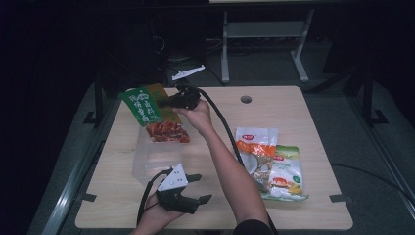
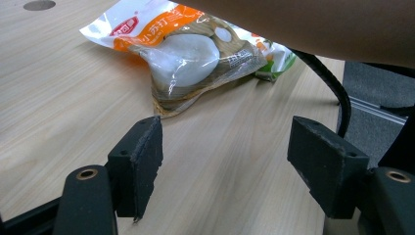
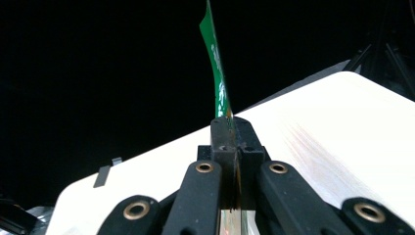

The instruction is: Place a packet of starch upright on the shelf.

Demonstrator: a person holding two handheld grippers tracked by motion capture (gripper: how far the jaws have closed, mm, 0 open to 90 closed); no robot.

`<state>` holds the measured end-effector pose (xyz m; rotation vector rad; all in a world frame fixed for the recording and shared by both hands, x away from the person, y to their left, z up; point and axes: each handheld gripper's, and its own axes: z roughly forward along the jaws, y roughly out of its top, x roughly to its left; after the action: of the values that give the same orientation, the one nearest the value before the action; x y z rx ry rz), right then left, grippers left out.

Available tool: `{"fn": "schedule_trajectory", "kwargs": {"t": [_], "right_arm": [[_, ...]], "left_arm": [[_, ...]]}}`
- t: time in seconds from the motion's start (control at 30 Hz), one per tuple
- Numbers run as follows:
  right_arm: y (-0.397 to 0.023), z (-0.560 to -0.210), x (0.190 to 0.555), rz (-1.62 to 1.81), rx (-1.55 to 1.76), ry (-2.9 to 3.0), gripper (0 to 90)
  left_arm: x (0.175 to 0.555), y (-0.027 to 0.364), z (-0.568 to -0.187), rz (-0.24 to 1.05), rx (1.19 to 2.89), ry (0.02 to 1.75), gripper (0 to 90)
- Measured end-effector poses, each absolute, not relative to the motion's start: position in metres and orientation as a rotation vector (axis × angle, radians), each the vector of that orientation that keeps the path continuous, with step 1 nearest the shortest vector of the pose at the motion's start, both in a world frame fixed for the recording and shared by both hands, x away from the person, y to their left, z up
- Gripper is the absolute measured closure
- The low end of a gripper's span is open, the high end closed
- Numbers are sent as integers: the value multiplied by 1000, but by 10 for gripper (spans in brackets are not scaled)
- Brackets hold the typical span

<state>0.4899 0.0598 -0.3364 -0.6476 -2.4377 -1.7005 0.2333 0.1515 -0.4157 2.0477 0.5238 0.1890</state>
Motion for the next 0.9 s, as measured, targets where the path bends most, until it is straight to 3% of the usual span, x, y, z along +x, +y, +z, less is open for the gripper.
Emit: {"fn": "schedule_trajectory", "kwargs": {"t": [0.77, 0.9], "right_arm": [[54, -347, 492, -1421, -691, -2597, 822], [59, -355, 492, -1369, -688, -2644, 875]], "left_arm": [[235, 151, -417, 195, 2050, 520, 292], [235, 150, -416, 194, 2053, 519, 292]]}}
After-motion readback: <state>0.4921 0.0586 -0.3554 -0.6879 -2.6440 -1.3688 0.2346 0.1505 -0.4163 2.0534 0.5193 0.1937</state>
